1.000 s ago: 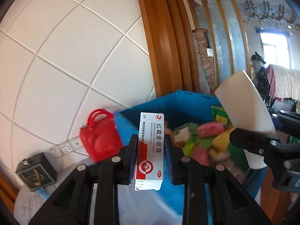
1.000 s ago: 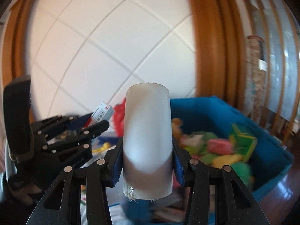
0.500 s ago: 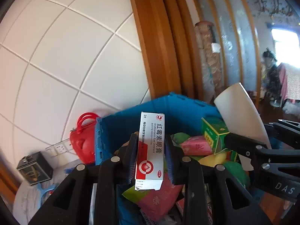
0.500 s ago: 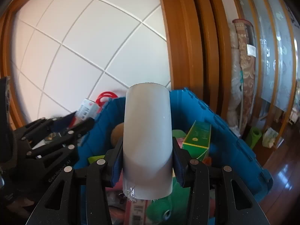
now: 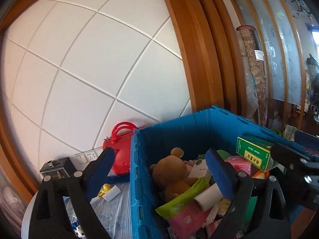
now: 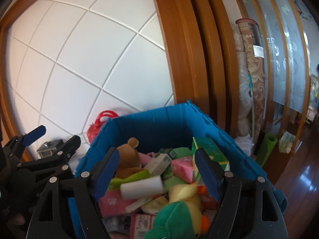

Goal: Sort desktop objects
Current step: 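Carry the ointment box and lint roller into the blue crate and release, then move both tools back toward the items on the bed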

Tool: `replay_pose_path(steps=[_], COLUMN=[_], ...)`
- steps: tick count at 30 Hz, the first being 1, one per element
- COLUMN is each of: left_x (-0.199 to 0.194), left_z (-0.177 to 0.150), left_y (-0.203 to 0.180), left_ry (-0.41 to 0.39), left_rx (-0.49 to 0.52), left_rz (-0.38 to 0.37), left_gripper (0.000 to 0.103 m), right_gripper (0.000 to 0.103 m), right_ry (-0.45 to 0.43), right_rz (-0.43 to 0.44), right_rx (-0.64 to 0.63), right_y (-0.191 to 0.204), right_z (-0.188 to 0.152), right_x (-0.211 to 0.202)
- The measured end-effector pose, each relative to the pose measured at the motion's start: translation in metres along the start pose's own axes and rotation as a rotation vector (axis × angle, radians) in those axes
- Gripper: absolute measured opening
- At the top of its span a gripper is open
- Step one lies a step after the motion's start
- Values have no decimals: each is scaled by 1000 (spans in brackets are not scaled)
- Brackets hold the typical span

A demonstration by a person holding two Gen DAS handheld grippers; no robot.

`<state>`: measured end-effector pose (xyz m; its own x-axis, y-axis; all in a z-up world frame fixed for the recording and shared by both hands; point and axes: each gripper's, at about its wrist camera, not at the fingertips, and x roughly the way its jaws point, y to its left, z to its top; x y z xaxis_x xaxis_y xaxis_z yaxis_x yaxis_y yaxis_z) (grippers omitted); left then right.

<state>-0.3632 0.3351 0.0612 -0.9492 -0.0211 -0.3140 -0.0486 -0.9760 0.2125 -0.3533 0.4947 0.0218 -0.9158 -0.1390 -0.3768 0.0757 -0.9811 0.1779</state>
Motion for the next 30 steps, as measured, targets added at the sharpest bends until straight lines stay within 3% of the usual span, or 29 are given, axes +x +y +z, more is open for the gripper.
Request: replay_pose_path(steps=[14,23,30], left_x=[-16,-39,-57], left_z=[-18,-31,-66], left_y=[17,37,85], left_ry=[17,16,33], left_rx=[-41,-67,-112], left_rz=[23,50,107], left_gripper=[93,93,94], right_gripper=[84,87,89], right_ry=[-13,-24,-24], right_rz=[-62,-35,18], right_rx=[-88,-93,-106], right_y=[21,29,44], right_z=[-20,-26,-39], right_x=[-20,-34,-41])
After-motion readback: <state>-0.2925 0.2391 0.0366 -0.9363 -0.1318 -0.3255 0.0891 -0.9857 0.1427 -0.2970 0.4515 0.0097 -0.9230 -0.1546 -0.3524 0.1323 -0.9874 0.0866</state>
